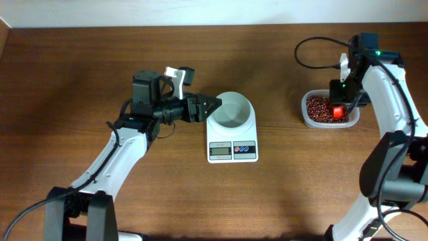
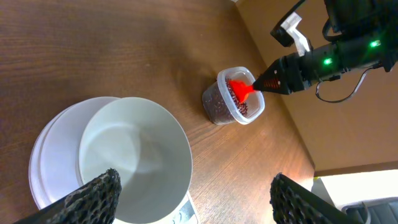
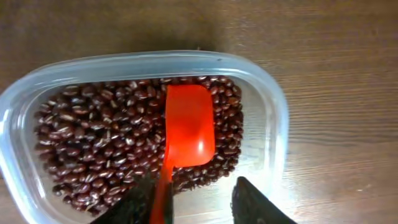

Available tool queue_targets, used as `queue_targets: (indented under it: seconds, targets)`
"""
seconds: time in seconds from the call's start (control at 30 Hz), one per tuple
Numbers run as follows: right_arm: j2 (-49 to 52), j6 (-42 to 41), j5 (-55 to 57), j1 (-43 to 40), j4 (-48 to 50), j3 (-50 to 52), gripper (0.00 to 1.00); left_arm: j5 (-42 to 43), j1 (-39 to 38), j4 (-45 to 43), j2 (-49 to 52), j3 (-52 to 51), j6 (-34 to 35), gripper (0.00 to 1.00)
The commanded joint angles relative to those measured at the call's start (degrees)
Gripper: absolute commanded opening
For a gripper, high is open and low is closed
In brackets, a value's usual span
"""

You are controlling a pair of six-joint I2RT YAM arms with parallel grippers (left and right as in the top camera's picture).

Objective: Scoop item into bowl and weigh 50g on scale
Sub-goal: 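Carry the scoop with the right gripper into the bean tub, then move the left gripper down to the scale's buttons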

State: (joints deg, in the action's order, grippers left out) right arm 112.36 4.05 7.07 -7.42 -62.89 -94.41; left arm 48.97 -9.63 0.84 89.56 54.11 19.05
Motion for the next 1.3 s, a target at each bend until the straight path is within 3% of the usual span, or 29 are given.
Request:
queue_targets:
  seconds: [0.0, 0.17, 0.27, 0.47, 0.53, 0.57, 0.6, 0.67, 0.73, 0.8, 0.87, 0.97, 1.03, 1.17, 1.2, 1.27]
  targets:
    - [-0.3, 0.2, 2.4, -1.3, 0.7, 0.2, 0.38, -0.8, -0.1, -0.1, -0.9, 0.1, -1.0, 0.8]
    - [-0.3, 0.2, -3.8, -3.1, 0.9, 0.3, 0.38, -0.8, -0.1, 0.0, -0.9, 0.1, -1.0, 0.8]
    - [-0.3, 0.2, -5.6, -3.1, 1.0, 0.5, 0.31, -0.8, -0.1, 0.0, -0.9, 0.1, -1.0, 0.79]
    - [-0.3, 0.2, -9.0, -3.1, 1.4, 0.5, 0.36, -0.8, -0.1, 0.4, -0.9, 0.1, -1.0, 0.79]
    - [-0.3, 0.2, -8.8, -3.1, 1.4, 0.5, 0.36, -0.8, -0.1, 0.9, -0.9, 0.1, -0.9, 0.8]
    - [-0.3, 0.2, -8.8, -3.1, 1.4, 0.5, 0.36, -0.8, -0.1, 1.8, -0.9, 0.1, -0.9, 0.89]
    - [-0.3, 0.2, -8.7, -3.1, 1.4, 0.5, 0.36, -0.8, -0.1, 1.9, -0.9, 0.1, -0.9, 0.87]
    - [-0.3, 0.2, -7.1, -3.1, 1.4, 0.5, 0.4, -1.3, -0.1, 1.9, -0.9, 0.1, -0.9, 0.62]
    - [-0.3, 0.2, -6.6, -3.2, 1.4, 0.5, 0.42, -2.8, -0.1, 1.9, -0.9, 0.1, -0.9, 0.0]
    - [-0.3, 0.1, -6.6, -3.2, 1.4, 0.5, 0.43, -6.0, -0.1, 10.4, -0.9, 4.0, -0.7, 0.0]
    - [-0.3, 0.0, -6.6, -3.2, 1.6, 0.5, 0.43, -15.8, -1.0, 28.3, -0.9, 14.0, -4.8, 0.0]
    - [-0.3, 0.0, -6.6, -3.2, 1.6, 0.5, 0.45, -31.6, -5.5, 45.0, -0.9, 26.2, -8.2, 0.0]
    - [-0.3, 0.0, -6.6, -3.2, 1.3, 0.5, 0.45, -38.3, -9.2, 49.2, -0.9, 29.2, -8.2, 0.0]
    - [-0.3, 0.0, -6.6, -3.2, 0.8, 0.5, 0.49, -38.3, -13.3, 54.1, 0.0, 29.1, -7.8, 0.0]
    - [-0.3, 0.0, -6.6, -3.2, 0.8, 0.5, 0.52, -38.3, -14.9, 55.4, 0.3, 28.9, -7.9, 0.0]
    - [-0.3, 0.0, -6.6, -3.2, 0.8, 0.5, 0.69, -38.4, -18.2, 55.6, 0.4, 27.9, -12.4, 0.0]
